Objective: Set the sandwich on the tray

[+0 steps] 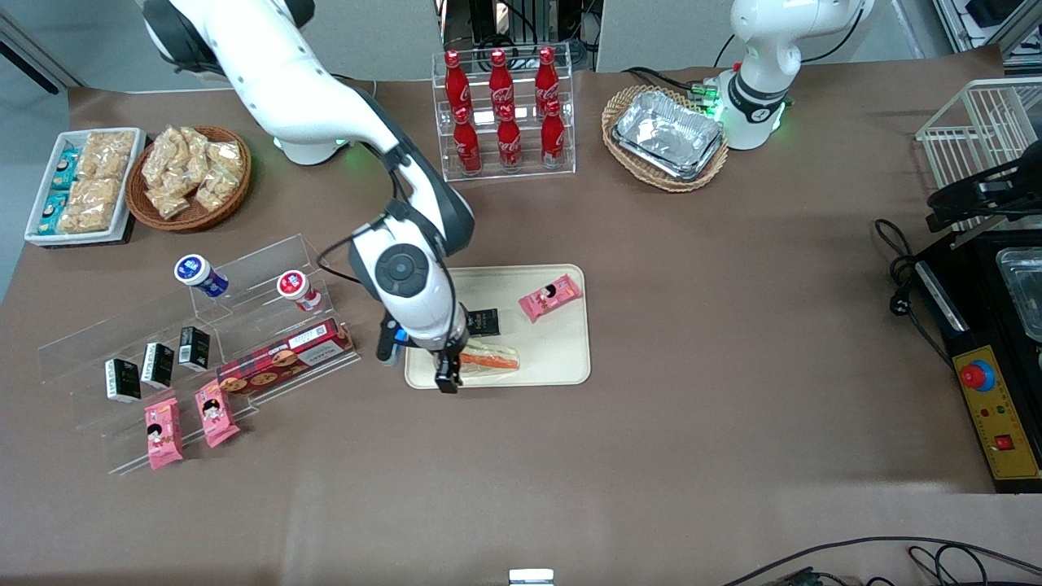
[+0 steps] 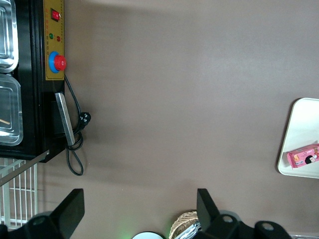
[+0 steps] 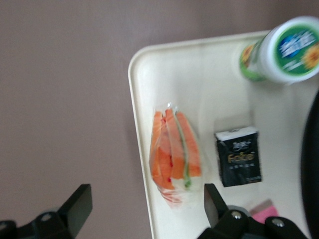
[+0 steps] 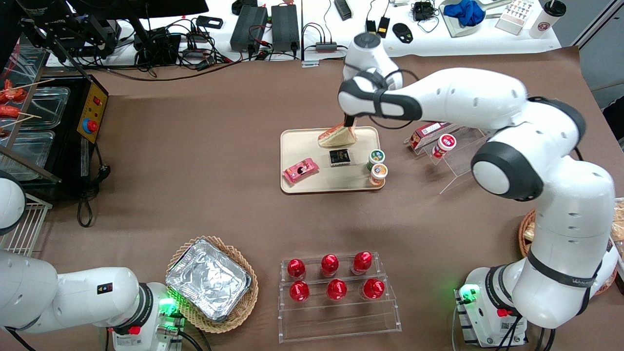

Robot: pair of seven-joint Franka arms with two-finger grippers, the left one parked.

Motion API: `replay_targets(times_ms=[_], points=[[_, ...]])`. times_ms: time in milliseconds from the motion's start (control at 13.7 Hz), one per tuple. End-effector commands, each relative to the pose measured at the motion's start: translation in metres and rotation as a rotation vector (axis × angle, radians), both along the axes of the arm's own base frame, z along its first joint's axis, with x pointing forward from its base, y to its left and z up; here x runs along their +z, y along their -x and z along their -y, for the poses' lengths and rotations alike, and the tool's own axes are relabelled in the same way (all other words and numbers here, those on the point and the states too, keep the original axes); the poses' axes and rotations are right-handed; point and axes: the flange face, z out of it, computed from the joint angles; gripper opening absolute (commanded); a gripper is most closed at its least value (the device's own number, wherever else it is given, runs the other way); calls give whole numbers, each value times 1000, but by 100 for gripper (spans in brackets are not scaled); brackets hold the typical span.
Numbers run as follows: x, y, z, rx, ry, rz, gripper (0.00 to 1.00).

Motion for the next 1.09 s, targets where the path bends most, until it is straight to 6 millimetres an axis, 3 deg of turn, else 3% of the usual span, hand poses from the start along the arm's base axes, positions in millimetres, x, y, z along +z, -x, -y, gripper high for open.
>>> replay_targets(times_ms=[0, 146, 437, 728, 1020], points=[[83, 14, 16, 8, -19, -38, 100], [116, 17, 35, 86, -11, -47, 100], [168, 9, 113, 369, -17, -93, 100], [209, 10, 187, 770, -10, -106, 100], [239, 3, 293, 1095, -10, -56, 100]])
